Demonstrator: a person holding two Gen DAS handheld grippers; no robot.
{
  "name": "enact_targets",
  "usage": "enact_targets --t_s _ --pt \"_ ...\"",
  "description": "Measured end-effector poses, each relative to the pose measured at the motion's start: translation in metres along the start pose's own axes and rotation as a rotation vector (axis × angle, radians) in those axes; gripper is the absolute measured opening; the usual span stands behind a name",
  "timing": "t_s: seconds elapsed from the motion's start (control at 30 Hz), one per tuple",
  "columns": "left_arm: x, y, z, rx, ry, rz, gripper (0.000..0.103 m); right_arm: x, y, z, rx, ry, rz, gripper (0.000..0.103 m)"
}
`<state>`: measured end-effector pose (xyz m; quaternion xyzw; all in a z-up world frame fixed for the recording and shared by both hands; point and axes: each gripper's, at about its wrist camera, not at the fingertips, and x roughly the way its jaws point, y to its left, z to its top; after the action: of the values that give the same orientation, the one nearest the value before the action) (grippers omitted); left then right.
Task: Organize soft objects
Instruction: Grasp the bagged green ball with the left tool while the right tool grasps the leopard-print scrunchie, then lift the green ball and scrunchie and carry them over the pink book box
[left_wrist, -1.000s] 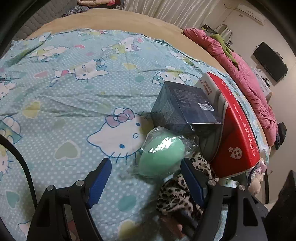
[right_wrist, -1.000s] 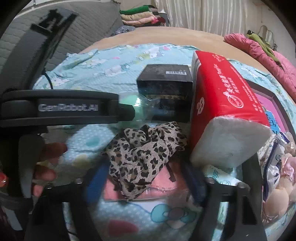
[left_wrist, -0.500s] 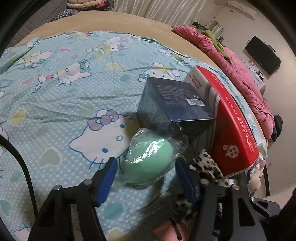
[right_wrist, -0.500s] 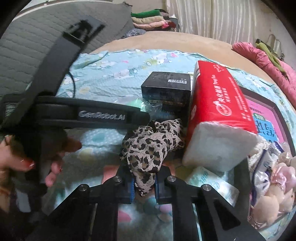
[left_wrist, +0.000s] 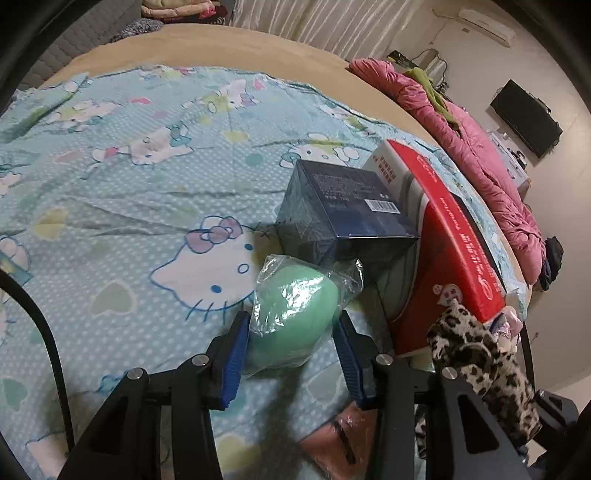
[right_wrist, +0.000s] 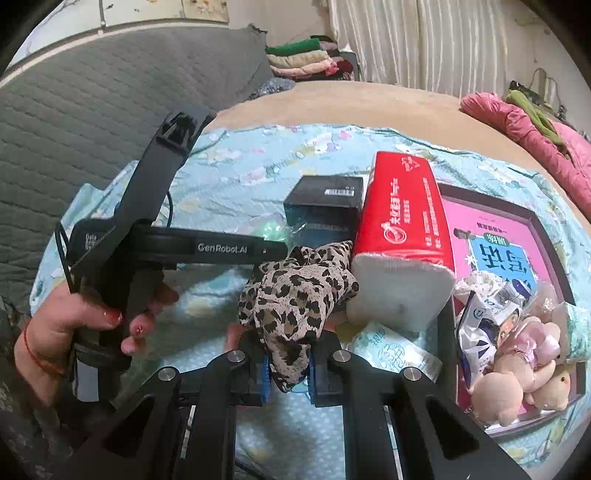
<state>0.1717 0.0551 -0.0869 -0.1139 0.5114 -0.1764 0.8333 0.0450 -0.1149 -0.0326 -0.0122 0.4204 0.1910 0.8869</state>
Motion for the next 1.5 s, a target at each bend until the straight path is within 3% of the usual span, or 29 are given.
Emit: enact_targets --t_s 0.4,0.73,1.5 --pt "-0.064 -0.014 -0.013 0.007 -0.1 0.084 0.046 -0.036 0.004 0.013 0.009 -0.096 0.038 0.014" --pt "-0.096 -0.065 -0.019 0.073 -0.161 0.091 0.045 -0.073 -0.018 0.019 0.052 -0.179 0.009 0.014" --pt "-0.119 -0.172 -0.027 0.208 -0.172 0.098 0.045 -0.135 -0.098 0.011 0.219 -0.284 -0.094 0.014"
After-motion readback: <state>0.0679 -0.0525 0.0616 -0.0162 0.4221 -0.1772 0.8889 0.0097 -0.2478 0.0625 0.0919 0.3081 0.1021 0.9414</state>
